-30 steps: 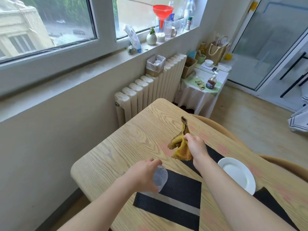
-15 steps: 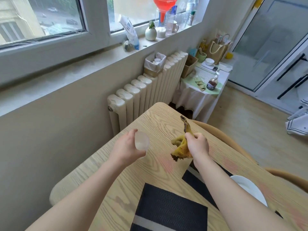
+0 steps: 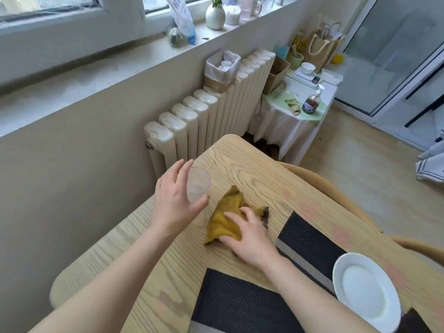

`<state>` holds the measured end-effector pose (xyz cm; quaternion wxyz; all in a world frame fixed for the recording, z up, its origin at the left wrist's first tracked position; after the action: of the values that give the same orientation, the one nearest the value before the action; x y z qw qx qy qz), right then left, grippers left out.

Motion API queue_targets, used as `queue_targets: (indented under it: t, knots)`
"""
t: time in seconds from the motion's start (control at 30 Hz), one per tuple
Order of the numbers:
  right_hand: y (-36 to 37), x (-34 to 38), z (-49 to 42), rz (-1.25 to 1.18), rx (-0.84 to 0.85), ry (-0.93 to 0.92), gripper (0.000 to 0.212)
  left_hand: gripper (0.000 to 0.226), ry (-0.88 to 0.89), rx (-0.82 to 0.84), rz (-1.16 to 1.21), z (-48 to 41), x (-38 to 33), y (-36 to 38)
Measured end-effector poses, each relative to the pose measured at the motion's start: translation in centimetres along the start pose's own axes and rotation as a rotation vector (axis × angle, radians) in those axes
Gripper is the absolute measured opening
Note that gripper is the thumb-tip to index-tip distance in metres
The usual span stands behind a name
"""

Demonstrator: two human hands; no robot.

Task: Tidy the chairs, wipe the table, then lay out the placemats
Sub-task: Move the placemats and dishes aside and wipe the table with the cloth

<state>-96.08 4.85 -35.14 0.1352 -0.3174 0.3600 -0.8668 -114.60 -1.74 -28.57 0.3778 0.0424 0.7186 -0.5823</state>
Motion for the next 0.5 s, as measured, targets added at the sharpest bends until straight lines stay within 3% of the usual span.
queue_targets:
  t: [0.07, 0.17, 0.37, 0.5]
  knots:
    - [1.3, 0.5, 0.9, 0.110, -0.020, -0.078, 0.052, 0.069, 0.092, -0.109, 0.015, 1.6, -0.8, -0.6]
    - [2.2, 0.6, 1.6, 0.253, -0.052, -0.189, 0.047, 0.059, 0.191, -0.124, -0.018, 3.2, -1.9, 0.0]
    - [-2.0, -3.5, -0.4, 0.121, -0.235, 0.063, 0.048, 0.051, 0.244, -0.093, -0.096, 5.7, -1.4, 1.2]
    - [-1.2, -2.9, 0.0, 0.124, -0.228, 0.058, 0.050, 0.042, 0.232, -0.108, -0.127, 7.1, -0.4, 1.4]
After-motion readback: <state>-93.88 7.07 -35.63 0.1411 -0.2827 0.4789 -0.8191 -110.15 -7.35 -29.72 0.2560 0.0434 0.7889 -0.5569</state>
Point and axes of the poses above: each hand's wrist, its own z-axis away from the middle knuckle, its own y-axis out of the palm, x = y × z, the point moved 8 cm from there along -z, towards the middle knuckle, and after that the axes turned 12 degrees about x, right-handed, at the moved point
